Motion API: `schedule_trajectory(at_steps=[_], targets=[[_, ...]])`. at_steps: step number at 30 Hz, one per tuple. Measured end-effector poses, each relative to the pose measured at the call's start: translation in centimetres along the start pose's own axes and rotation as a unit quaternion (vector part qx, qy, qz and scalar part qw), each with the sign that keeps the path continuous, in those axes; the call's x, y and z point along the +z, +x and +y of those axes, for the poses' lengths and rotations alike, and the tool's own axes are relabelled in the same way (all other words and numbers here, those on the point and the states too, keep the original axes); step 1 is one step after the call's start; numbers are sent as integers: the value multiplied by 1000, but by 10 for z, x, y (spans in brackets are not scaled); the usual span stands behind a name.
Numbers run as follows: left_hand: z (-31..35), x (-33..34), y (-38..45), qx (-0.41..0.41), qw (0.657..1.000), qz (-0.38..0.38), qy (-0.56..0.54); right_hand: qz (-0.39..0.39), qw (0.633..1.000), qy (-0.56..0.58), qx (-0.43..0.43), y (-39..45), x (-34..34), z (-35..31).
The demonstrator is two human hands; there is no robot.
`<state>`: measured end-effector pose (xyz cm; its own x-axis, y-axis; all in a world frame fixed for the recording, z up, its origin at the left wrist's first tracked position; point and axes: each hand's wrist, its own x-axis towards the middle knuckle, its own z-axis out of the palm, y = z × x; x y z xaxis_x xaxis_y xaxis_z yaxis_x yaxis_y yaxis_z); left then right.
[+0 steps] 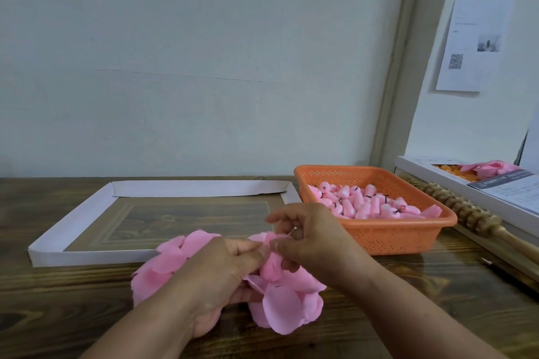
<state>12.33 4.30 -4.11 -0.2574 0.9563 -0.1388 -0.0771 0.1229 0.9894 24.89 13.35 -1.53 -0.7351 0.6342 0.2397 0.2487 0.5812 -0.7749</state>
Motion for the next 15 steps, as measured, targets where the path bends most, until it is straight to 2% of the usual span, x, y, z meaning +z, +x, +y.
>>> schedule_trajectory(at_steps=[5,10,12,15], targets=[[0,-1,-2,-6,1000,-4,4,-39,999,15,6,-2,-2,-4],[-1,-1,0,5,1000,5,-13,0,998,55,16,-2,2,-3],[-2,-3,1,-9,995,12,-95,35,997,56,27,2,0,-1],[-6,-5,-1,-25,968,-16,-249,93,994,43,35,7,1,4]])
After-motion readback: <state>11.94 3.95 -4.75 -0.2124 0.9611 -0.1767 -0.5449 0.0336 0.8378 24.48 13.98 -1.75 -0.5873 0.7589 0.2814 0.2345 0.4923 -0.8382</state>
